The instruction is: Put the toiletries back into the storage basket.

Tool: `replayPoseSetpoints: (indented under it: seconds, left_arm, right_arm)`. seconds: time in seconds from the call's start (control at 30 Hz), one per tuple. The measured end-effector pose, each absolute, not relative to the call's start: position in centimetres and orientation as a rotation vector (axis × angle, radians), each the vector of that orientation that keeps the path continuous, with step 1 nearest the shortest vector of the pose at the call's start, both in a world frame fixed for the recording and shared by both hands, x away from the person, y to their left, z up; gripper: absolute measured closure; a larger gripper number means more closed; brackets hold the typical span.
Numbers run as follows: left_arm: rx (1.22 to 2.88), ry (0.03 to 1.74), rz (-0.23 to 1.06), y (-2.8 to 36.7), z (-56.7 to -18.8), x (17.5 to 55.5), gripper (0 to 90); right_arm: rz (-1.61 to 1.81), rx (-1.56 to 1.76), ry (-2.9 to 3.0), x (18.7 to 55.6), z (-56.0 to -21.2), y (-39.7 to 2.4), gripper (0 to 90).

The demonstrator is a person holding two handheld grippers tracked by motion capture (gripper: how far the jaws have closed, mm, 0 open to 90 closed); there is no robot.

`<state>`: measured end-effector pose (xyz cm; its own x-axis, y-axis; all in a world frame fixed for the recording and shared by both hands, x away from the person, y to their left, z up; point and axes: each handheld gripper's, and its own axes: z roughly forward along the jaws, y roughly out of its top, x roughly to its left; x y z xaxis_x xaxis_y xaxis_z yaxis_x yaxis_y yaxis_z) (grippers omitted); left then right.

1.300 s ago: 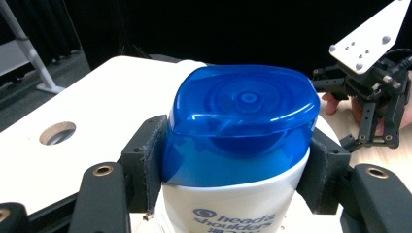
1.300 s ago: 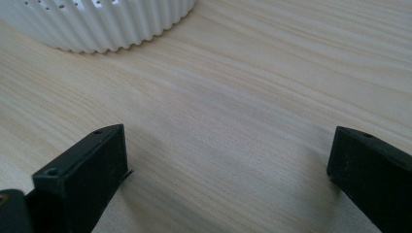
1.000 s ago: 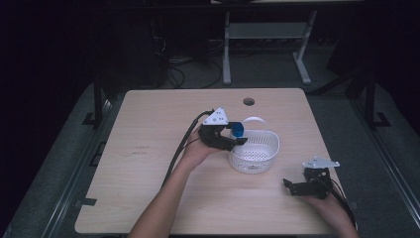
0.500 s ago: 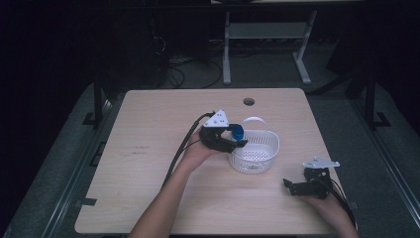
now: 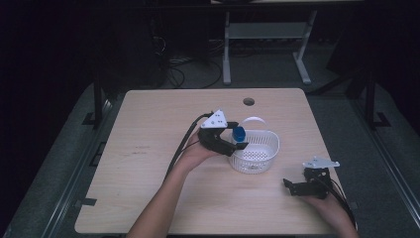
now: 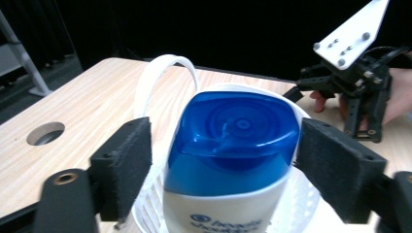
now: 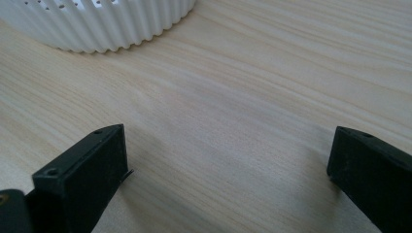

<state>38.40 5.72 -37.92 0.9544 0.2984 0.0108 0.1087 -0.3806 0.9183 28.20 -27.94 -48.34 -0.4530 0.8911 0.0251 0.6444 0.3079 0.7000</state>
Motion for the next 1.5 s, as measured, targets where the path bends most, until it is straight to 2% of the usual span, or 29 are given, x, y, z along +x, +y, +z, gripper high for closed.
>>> replayPoseSetpoints:
  seconds: [0.1, 0.73, 1.5]
  left_arm:
    - [1.971, 0.300, 0.208, 6.0, -37.7, 38.2, 13.8]
    - [2.044, 0.383, 0.248, 10.0, -37.1, 36.6, 13.3]
    - [2.138, 0.604, 0.284, 17.5, -41.0, 33.5, 13.5]
  right_arm:
    - [0.924, 1.373, 2.213, 28.2, -48.3, -27.9, 0.6]
    - [0.925, 1.373, 2.213, 28.2, -48.3, -27.9, 0.6]
    - [0.924, 1.373, 2.214, 28.2, -48.3, -27.9, 0.6]
